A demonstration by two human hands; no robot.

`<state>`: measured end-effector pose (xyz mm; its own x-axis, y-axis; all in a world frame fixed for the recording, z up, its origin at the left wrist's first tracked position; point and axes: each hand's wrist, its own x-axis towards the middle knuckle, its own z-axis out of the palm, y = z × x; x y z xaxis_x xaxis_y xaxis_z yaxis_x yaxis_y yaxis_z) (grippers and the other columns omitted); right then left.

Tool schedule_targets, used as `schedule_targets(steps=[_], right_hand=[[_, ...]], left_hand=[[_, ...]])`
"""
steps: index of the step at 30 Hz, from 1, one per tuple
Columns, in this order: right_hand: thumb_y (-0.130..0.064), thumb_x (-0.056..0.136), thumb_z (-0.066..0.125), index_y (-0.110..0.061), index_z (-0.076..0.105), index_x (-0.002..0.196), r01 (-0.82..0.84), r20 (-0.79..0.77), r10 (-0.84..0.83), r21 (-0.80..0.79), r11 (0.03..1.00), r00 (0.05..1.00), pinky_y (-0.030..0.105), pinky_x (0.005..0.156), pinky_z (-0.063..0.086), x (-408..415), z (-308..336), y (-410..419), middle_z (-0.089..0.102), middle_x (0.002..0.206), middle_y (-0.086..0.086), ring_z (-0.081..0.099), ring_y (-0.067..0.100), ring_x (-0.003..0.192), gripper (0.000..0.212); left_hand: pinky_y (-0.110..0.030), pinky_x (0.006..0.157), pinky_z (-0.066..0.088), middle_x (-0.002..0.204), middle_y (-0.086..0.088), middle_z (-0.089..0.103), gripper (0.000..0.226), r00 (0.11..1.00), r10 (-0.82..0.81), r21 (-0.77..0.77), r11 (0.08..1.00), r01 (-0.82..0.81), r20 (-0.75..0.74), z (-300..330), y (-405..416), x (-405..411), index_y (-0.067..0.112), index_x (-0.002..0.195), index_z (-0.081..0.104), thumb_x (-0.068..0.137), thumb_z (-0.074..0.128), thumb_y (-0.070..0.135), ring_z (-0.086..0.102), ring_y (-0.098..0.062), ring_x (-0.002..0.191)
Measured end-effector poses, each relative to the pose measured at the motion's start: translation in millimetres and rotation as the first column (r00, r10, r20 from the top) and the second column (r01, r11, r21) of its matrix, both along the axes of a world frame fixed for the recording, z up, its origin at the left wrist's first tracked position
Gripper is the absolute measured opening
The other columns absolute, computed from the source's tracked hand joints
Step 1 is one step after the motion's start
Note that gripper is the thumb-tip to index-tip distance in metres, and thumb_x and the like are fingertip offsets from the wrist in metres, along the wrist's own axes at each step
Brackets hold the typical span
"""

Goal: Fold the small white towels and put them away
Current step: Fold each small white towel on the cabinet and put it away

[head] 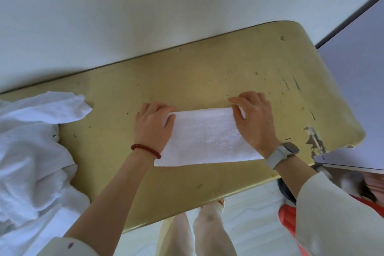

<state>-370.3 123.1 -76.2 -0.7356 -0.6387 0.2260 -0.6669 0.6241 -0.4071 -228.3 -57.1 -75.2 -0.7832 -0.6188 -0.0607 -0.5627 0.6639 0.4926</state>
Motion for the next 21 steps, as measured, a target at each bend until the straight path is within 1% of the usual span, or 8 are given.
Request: schedule_targets(steps=[3,7,9,12,13,16,19,21], right_hand=[[-0.012,0.078,0.061,-0.014,0.07,0.088,-0.113,-0.019,0.115,0.081,0.99,0.993,0.036,0.068,0.04,10,-4,-20,0.063,0.085,0.006,0.057,0.028,0.08,0.014],[-0.012,0.073,0.066,-0.015,0.068,0.078,-0.089,-0.002,0.09,0.115,0.989,0.996,0.032,0.068,0.033,18,-15,-30,0.062,0.081,0.003,0.057,0.027,0.078,0.006],[-0.013,0.073,0.065,-0.015,0.066,0.077,-0.08,-0.012,0.082,0.117,0.99,0.997,0.031,0.069,0.031,19,-20,-31,0.061,0.081,0.001,0.057,0.026,0.077,0.005],[-0.012,0.074,0.062,-0.015,0.061,0.075,-0.09,-0.023,0.094,0.118,0.989,0.995,0.03,0.071,0.029,19,-21,-32,0.06,0.081,0.0,0.055,0.024,0.076,0.003],[-0.014,0.076,0.058,-0.015,0.06,0.075,-0.093,-0.022,0.096,0.115,0.989,0.995,0.029,0.072,0.029,18,-21,-32,0.06,0.081,-0.001,0.054,0.023,0.076,0.002],[-0.018,0.079,0.043,-0.016,0.058,0.076,-0.103,-0.005,0.104,0.105,0.989,0.995,0.033,0.072,0.035,17,-19,-34,0.06,0.079,-0.003,0.054,0.022,0.074,0.015],[-0.014,0.079,0.047,-0.015,0.058,0.075,-0.095,0.003,0.096,0.101,0.99,0.995,0.035,0.072,0.038,16,-18,-37,0.061,0.075,-0.003,0.055,0.022,0.073,0.013],[-0.013,0.08,0.046,-0.015,0.059,0.074,-0.084,-0.004,0.085,0.124,0.989,0.996,0.035,0.071,0.038,14,-20,-38,0.061,0.073,-0.002,0.055,0.023,0.071,0.014]], left_hand=[[-0.028,0.082,0.027,0.097,-0.002,0.065,0.015,0.993,-0.121,-0.036,0.992,0.121,0.008,-6,9,-12,0.015,0.095,0.071,0.085,0.06,0.014,0.049,-0.025,0.102],[-0.026,0.083,0.024,0.093,0.0,0.064,0.011,0.995,-0.095,-0.043,0.995,0.095,0.014,-10,12,-20,0.014,0.088,0.071,0.084,0.062,0.018,0.049,-0.023,0.102],[-0.028,0.081,0.028,0.084,0.001,0.065,0.003,0.993,-0.12,-0.082,0.99,0.118,-0.015,-11,12,-20,0.014,0.08,0.07,0.079,0.068,0.013,0.054,-0.025,0.094],[-0.03,0.076,0.032,0.074,0.004,0.064,0.011,0.988,-0.151,-0.14,0.98,0.144,-0.038,-13,12,-20,0.016,0.069,0.066,0.07,0.074,0.009,0.058,-0.025,0.082],[-0.03,0.076,0.032,0.073,0.004,0.065,0.011,0.988,-0.152,-0.144,0.979,0.145,-0.038,-13,12,-20,0.016,0.069,0.065,0.071,0.074,0.009,0.059,-0.025,0.082],[-0.029,0.079,0.03,0.076,0.004,0.066,0.009,0.991,-0.13,-0.119,0.985,0.125,-0.042,-12,12,-21,0.015,0.072,0.065,0.077,0.067,0.008,0.057,-0.024,0.086],[-0.026,0.08,0.027,0.08,0.003,0.067,0.009,0.993,-0.111,-0.088,0.99,0.107,-0.048,-11,11,-23,0.013,0.076,0.065,0.082,0.06,0.008,0.054,-0.022,0.092],[-0.023,0.08,0.023,0.085,0.004,0.066,0.011,0.993,-0.115,-0.08,0.99,0.114,-0.013,-10,10,-26,0.013,0.079,0.065,0.085,0.056,0.01,0.05,-0.02,0.097]])
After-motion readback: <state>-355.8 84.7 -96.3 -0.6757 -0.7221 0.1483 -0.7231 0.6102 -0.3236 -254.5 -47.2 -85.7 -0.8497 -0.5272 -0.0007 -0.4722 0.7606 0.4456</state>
